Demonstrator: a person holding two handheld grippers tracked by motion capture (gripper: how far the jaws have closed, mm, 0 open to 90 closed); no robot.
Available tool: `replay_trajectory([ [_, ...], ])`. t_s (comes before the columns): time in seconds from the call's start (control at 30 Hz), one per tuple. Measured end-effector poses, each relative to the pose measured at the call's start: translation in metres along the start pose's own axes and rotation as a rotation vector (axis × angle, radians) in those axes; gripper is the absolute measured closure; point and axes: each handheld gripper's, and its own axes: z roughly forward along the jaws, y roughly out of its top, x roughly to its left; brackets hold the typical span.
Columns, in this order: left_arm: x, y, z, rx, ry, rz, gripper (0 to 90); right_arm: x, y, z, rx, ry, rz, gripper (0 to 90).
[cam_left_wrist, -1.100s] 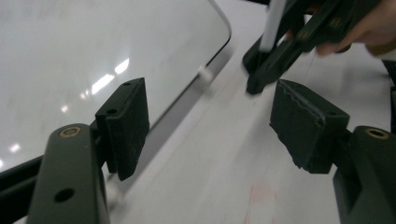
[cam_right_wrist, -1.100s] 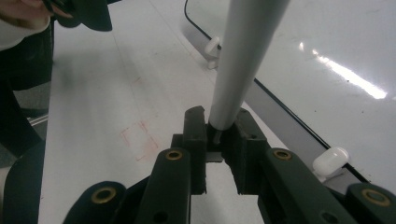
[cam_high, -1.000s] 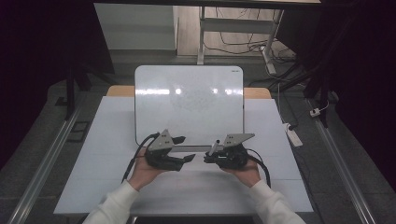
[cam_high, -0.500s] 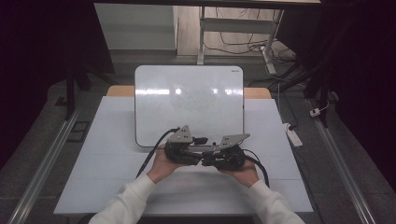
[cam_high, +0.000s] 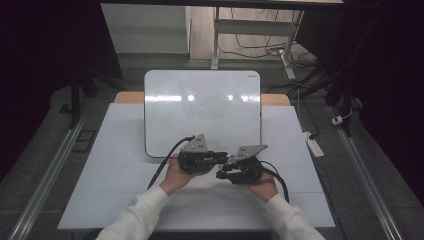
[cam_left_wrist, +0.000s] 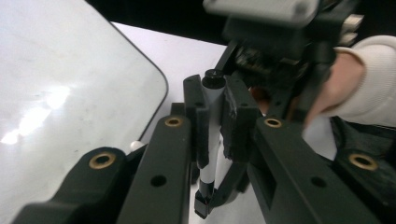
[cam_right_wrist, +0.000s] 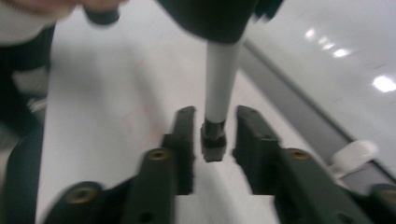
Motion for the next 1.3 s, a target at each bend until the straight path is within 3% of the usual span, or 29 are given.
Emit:
replay_trajectory([
  [0.07,0.001,-0.001,-0.002,-0.007,0.022,-0.016,80.6,0.004,-0.002,-0.004,-0.068,-0.068,0.011,57.7],
  [0.17,0.003,-0.002,-0.003,-0.015,0.06,-0.055,80.6,0.018,-0.008,-0.011,-0.173,-0.231,0.01,55.5],
  [0.3,0.005,-0.005,-0.003,-0.038,0.1,-0.109,80.6,0.038,-0.011,-0.01,-0.22,-0.373,-0.022,54.4],
  [0.37,0.005,-0.006,-0.003,-0.047,0.111,-0.129,80.5,0.042,-0.008,-0.007,-0.234,-0.41,-0.025,54.8],
  [0.53,0.003,-0.007,0.0,-0.064,0.135,-0.144,80.5,0.048,-0.005,0.0,-0.234,-0.469,-0.034,63.4],
  [0.73,-0.002,-0.007,0.004,-0.076,0.155,-0.153,80.5,0.05,-0.001,0.005,-0.231,-0.497,-0.015,75.9],
  [0.9,-0.005,-0.008,0.004,-0.093,0.168,-0.158,80.3,0.048,0.001,0.002,-0.229,-0.533,0.002,81.0],
  [1.3,-0.007,-0.01,0.007,-0.103,0.187,-0.185,80.0,0.045,0.002,0.002,-0.189,-0.573,-0.072,81.2],
])
